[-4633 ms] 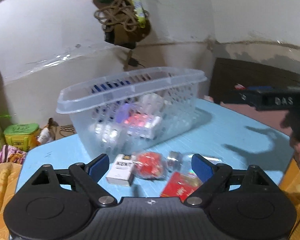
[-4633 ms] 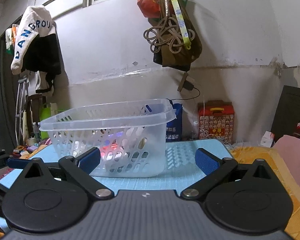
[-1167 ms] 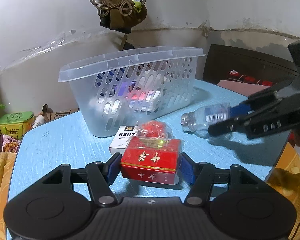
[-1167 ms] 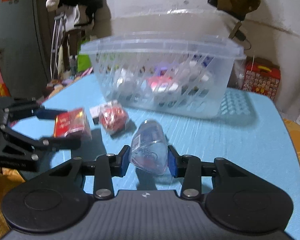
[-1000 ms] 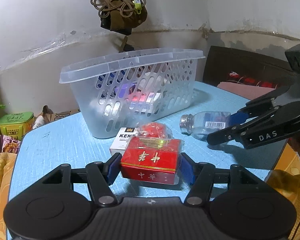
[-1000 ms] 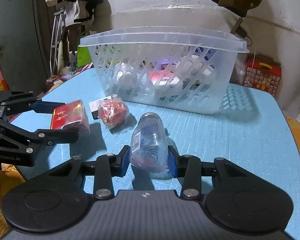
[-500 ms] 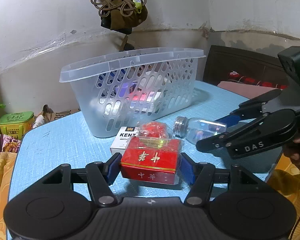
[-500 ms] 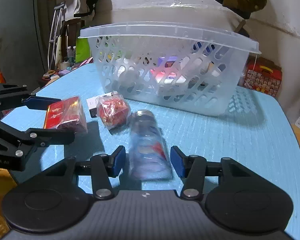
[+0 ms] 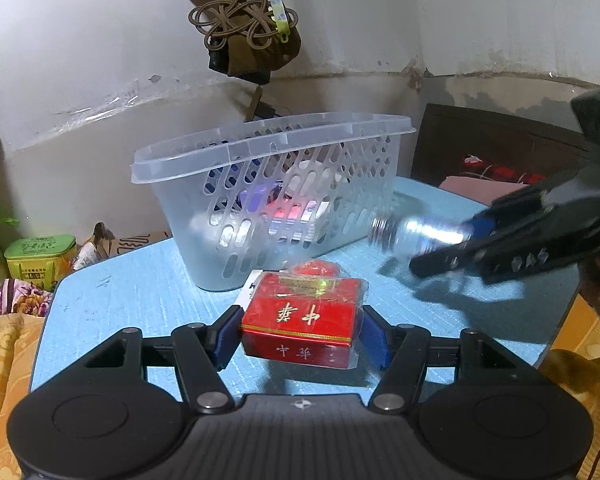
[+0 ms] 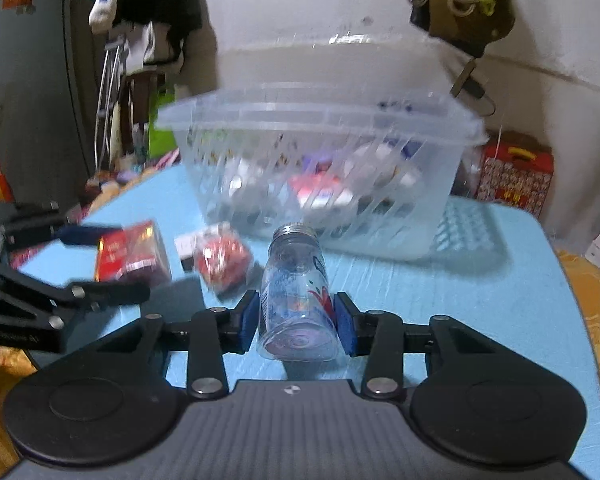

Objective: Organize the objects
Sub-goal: 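Grasp the glass bottle with the right tool while the left grasps the red box, then lift both items over the basket and open both tools to drop them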

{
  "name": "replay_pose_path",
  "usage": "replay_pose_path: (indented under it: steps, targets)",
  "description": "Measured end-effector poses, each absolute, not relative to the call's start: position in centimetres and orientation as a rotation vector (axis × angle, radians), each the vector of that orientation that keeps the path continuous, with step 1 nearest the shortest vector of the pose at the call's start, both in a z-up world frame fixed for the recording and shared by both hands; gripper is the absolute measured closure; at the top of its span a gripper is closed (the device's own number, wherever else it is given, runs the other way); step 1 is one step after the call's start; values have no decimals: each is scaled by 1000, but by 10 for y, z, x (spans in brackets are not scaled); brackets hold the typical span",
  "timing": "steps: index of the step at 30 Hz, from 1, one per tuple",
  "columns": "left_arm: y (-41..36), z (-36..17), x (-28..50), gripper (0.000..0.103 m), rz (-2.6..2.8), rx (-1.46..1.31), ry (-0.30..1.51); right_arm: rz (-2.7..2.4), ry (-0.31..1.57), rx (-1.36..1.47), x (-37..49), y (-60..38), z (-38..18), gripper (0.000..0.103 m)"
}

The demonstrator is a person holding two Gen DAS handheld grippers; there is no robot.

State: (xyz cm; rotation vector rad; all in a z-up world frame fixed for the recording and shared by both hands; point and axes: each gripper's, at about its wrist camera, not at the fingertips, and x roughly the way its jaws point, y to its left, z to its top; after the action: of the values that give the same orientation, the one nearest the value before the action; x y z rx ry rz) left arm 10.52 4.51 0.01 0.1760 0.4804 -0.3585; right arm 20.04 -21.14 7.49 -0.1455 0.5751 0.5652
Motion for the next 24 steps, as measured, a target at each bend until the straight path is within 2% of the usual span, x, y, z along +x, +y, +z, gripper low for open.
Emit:
replay_pose_path:
  steps: [11, 24]
  targets:
    - [44, 5, 99, 38, -353, 185, 446, 539, 461, -87, 192, -229, 98, 59]
    - [51, 39, 83, 38, -252, 134, 313, 462, 266, 39, 176, -270, 135, 59]
